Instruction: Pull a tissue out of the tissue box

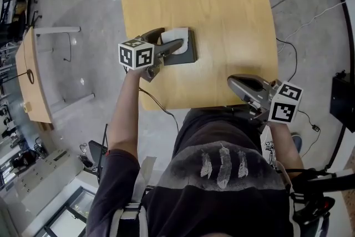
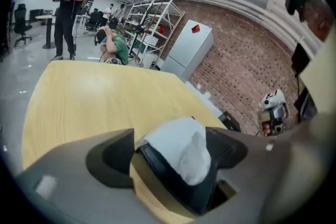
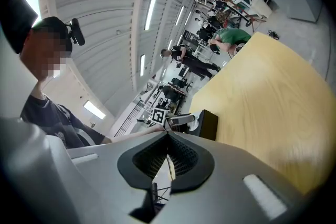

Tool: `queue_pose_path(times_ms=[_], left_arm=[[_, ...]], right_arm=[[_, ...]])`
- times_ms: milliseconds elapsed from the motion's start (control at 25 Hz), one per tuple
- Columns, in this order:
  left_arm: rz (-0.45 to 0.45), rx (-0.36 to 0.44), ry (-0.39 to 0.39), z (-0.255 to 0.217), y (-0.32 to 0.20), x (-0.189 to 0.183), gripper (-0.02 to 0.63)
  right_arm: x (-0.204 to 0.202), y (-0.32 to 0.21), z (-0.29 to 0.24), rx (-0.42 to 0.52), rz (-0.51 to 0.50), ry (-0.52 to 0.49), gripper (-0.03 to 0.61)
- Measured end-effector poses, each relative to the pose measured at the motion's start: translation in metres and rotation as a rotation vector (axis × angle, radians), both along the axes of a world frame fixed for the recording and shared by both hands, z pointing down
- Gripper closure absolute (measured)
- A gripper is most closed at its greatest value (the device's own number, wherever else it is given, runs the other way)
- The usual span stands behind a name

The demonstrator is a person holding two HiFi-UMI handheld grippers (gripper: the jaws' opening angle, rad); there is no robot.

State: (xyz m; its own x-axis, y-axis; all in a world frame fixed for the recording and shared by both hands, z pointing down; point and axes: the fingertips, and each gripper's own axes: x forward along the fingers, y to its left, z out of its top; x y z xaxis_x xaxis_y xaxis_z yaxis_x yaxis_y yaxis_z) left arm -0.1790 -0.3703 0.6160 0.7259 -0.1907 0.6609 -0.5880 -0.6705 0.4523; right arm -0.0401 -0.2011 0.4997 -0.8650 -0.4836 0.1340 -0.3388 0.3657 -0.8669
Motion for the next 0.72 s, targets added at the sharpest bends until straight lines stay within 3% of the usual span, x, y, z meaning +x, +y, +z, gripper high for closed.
queue_pose_path(times_ms=[120,200,360,720], left_arm=[[-0.011,-0.035,0.032,0.001,-0.004,-0.005,0.207],[-0.004,-0.04,0.028,0.004,-0.007,-0.004,0.249],[0.026,0.004,-0.017,0.006,-0.006,-0.003,0.319],[0.051,0.094,-0.045,-0.003,-0.002,-0.016,0.373]], right_arm=[[-0.002,0.0,0.003,-0.008,0.0,0.001,0.581],[0.002,-0.001,0.006,-0.01,-0.004,0.003,0.581],[0.004,0.001,0.008,-0.012,-0.01,0.006,0.581],[-0.021,0.007,0.001,0.0,-0.049,0.023,0.581]])
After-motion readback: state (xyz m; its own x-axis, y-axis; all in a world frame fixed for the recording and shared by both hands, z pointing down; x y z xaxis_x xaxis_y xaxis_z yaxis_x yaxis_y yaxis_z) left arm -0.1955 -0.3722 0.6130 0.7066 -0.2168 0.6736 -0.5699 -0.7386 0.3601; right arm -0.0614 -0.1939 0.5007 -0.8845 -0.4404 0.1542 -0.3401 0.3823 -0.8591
